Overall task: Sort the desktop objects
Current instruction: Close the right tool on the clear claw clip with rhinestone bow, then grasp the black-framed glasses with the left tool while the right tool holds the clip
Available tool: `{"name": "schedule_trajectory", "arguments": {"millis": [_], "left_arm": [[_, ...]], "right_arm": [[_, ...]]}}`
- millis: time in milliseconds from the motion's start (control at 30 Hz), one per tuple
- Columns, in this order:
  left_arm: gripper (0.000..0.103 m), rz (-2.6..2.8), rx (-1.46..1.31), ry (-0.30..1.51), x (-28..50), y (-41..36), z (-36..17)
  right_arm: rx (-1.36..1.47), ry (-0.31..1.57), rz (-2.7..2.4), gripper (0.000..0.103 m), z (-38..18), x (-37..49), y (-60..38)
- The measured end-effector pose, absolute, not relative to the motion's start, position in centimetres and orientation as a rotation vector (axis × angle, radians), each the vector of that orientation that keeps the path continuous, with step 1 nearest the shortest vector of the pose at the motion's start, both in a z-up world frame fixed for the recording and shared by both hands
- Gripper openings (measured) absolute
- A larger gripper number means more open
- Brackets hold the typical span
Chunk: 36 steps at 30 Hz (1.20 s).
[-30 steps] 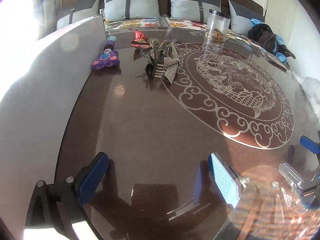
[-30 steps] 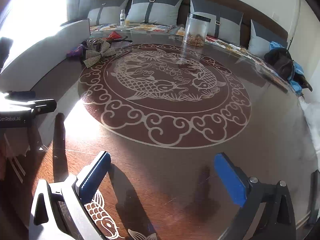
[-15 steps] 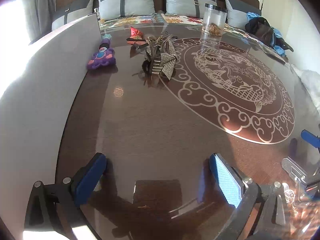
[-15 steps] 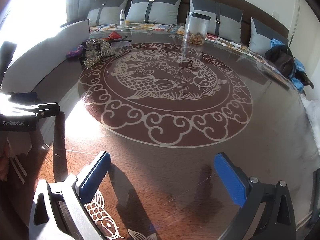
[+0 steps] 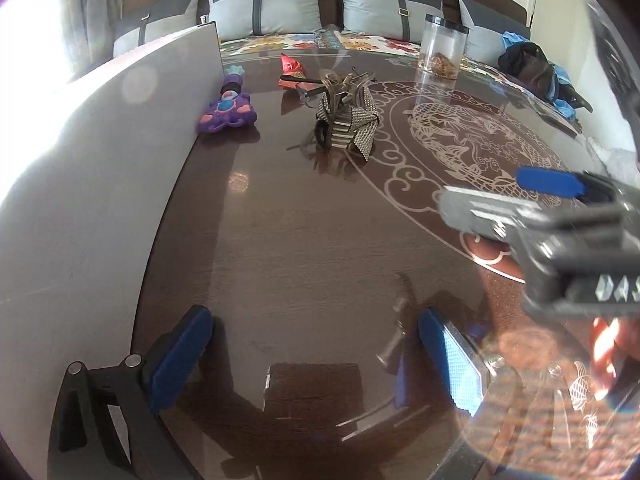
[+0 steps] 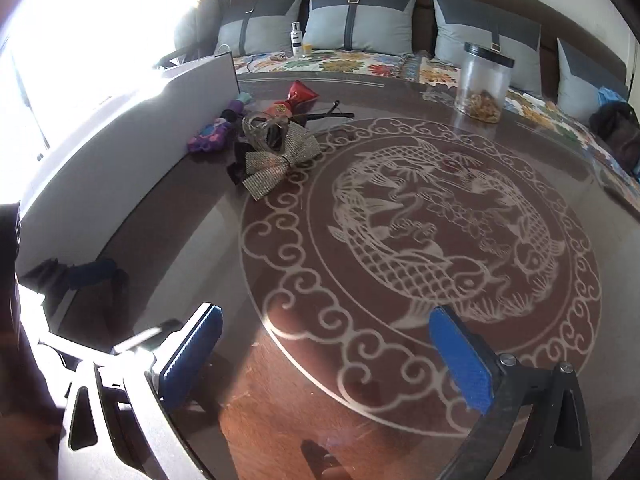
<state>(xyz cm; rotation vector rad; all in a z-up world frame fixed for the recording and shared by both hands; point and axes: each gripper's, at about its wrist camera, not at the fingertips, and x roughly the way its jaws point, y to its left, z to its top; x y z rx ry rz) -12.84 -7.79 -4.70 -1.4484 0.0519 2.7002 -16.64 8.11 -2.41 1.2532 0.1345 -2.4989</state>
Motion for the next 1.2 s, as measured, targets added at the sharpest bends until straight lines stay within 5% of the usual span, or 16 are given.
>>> {"name": "schedule_trajectory", "arguments": {"millis": [300, 333, 400, 467, 867, 1000, 1200], "left_arm": [[0.103, 2.703, -1.448, 0.051, -12.9, -7.7, -4.6], [0.103, 2.703, -1.448, 0.051, -12.9, -7.8, -4.6], [0.103, 2.704, -1.448, 0.050, -13.0, -7.8, -4.6], [0.103, 2.705, -1.449, 0.049, -13.1, -7.7, -4.6], [0.103, 2.722, -1.450, 0.038, -13.3, -7.7, -4.7], [0.103, 2.727, -1.449, 0.036, -13.2, -7.7, -4.7], [0.103, 2.724, -1.447, 0.035, -13.1, -7.8, -4.6]], "right_arm": [[1.400, -0.011, -2.372, 0.103, -3.2, -29.5, 0.2], [1.428, -0.017, -2.367, 0.096, -3.6, -30.2, -0.1], [1.412, 0.052, -2.408, 0.067, -3.6, -30.4, -0.3], [1.393, 0.041, -2.392, 0.057, -3.6, -30.0, 0.5], [1.326, 0.126, -2.576, 0.054, -3.1, -14.7, 18.9], [1.289, -0.107, -2.558, 0.054, -3.1, -10.0, 24.9], [1.309, 0.004, -2.658, 0.054, -2.9, -8.6, 26.5]]}}
